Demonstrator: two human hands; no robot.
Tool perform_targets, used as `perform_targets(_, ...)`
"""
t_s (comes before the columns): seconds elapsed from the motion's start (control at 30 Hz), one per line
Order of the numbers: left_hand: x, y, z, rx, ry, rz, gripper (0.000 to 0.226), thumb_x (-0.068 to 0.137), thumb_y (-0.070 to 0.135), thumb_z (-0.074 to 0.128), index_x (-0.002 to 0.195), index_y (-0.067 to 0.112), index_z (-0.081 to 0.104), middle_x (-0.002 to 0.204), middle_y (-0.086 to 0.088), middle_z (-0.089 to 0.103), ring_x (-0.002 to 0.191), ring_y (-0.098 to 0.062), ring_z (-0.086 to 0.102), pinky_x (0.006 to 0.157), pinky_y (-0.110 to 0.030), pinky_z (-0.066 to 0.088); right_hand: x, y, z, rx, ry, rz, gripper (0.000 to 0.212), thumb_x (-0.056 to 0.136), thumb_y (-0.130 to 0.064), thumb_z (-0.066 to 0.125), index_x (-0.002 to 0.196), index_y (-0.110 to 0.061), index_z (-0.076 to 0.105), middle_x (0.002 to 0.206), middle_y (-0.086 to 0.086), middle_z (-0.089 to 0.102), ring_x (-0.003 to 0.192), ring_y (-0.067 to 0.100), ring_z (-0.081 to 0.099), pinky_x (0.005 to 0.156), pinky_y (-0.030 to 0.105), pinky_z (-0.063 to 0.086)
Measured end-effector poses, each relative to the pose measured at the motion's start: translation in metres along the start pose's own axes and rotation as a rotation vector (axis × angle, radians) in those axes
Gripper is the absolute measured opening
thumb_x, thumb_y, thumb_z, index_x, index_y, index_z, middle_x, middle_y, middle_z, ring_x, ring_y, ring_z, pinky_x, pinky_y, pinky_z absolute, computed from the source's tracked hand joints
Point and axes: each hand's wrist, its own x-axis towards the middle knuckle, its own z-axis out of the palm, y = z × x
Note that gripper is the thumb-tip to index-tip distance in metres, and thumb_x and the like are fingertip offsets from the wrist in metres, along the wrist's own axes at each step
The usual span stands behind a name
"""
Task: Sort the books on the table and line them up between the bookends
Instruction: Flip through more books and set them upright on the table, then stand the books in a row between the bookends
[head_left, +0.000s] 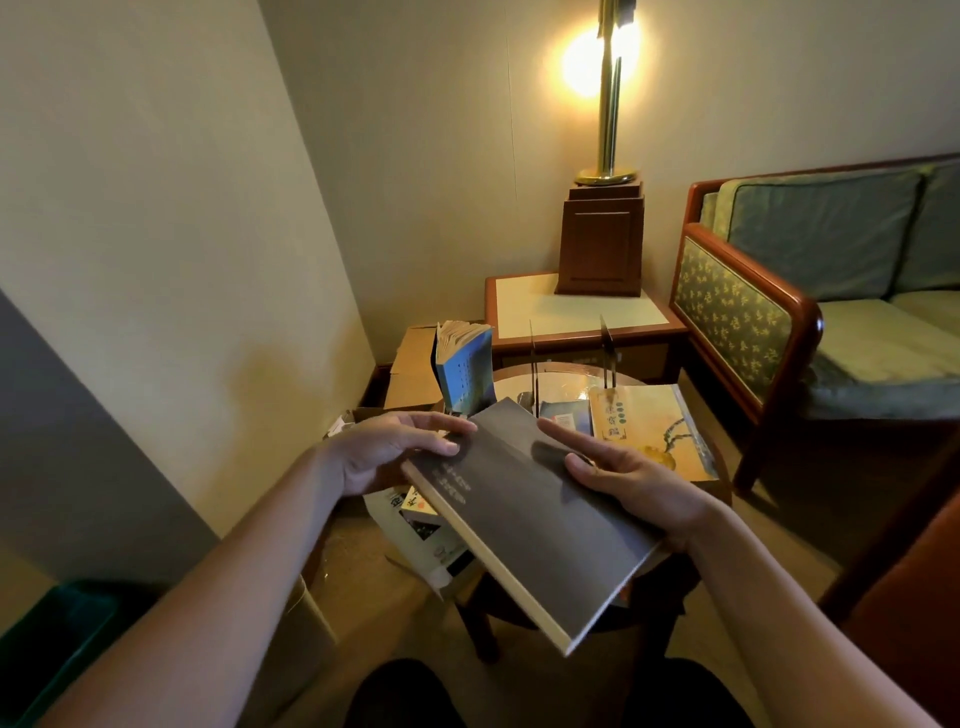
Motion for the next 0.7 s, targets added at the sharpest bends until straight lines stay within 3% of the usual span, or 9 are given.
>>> perform_targets(0.13,0.006,0.017,-0.003,0.123,-0.160,-0.099,0.037,0.080,0.023,0.075,0.117,0.027,0.075,0.136,-0.020,0.054,0.127,-0.041,0.054,0.099,-0.046,0.050,0.007,-0.005,-0.004,-0.060,-0.057,-0.011,0.044,0.104,-0.033,0.043,0.144,-0.052,0.042,0.137,-0.019,0.044,0.108,0.009,0.064,0.086,0.030,0.056)
perform_targets(0.23,0.014,0.027,0.004,0.237,-0.182,-0.128,0.038,0.085,0.024,0.076,0.122,0.033,0.073,0.135,-0.018,0.058,0.130,-0.042,0.054,0.092,-0.040,0.054,0.016,-0.005,-0.006,-0.101,-0.042,-0.003,0.044,0.101,-0.038,0.045,0.143,-0.054,0.042,0.135,-0.017,0.045,0.108,0.010,0.064,0.082,0.026,0.056)
perform_targets(0.37,0.019,0.038,0.010,0.346,-0.053,-0.071,0.031,0.090,0.024,0.068,0.119,0.035,0.074,0.124,-0.010,0.064,0.106,-0.028,0.066,0.074,-0.028,0.058,0.031,0.002,-0.012,-0.101,0.036,0.029,0.046,0.088,-0.052,0.058,0.133,-0.061,0.051,0.136,-0.006,0.053,0.111,0.019,0.065,0.087,0.036,0.059)
perform_targets(0.53,0.030,0.059,0.001,0.470,0.122,0.039,0.027,0.089,0.031,0.070,0.111,0.046,0.073,0.130,-0.007,0.058,0.113,-0.030,0.065,0.091,-0.043,0.058,0.056,0.016,-0.028,-0.160,0.210,-0.008,0.043,0.094,-0.043,0.060,0.136,-0.052,0.052,0.122,-0.008,0.061,0.116,0.017,0.057,0.098,0.044,0.052)
perform_targets(0.6,0.037,0.067,-0.003,0.516,0.204,0.108,0.025,0.090,0.032,0.070,0.109,0.049,0.071,0.130,-0.005,0.057,0.110,-0.029,0.066,0.095,-0.048,0.056,0.066,0.021,-0.036,-0.211,0.249,-0.029,0.045,0.097,-0.039,0.060,0.140,-0.047,0.050,0.119,-0.014,0.062,0.122,0.018,0.057,0.094,0.036,0.052)
perform_targets(0.67,0.047,0.075,-0.009,0.593,0.300,0.174,0.029,0.093,0.032,0.068,0.118,0.047,0.066,0.133,-0.005,0.056,0.108,-0.026,0.065,0.091,-0.044,0.056,0.077,0.025,-0.047,-0.289,0.308,-0.032,0.047,0.098,-0.036,0.060,0.143,-0.042,0.047,0.125,-0.012,0.061,0.126,0.018,0.055,0.087,0.022,0.047)
perform_targets(0.7,0.054,0.078,-0.013,0.642,0.355,0.207,0.035,0.094,0.031,0.067,0.127,0.043,0.063,0.136,-0.006,0.056,0.108,-0.025,0.065,0.086,-0.040,0.056,0.083,0.027,-0.053,-0.334,0.353,-0.030,0.048,0.098,-0.035,0.060,0.144,-0.040,0.047,0.131,-0.008,0.059,0.128,0.019,0.054,0.089,0.023,0.048)
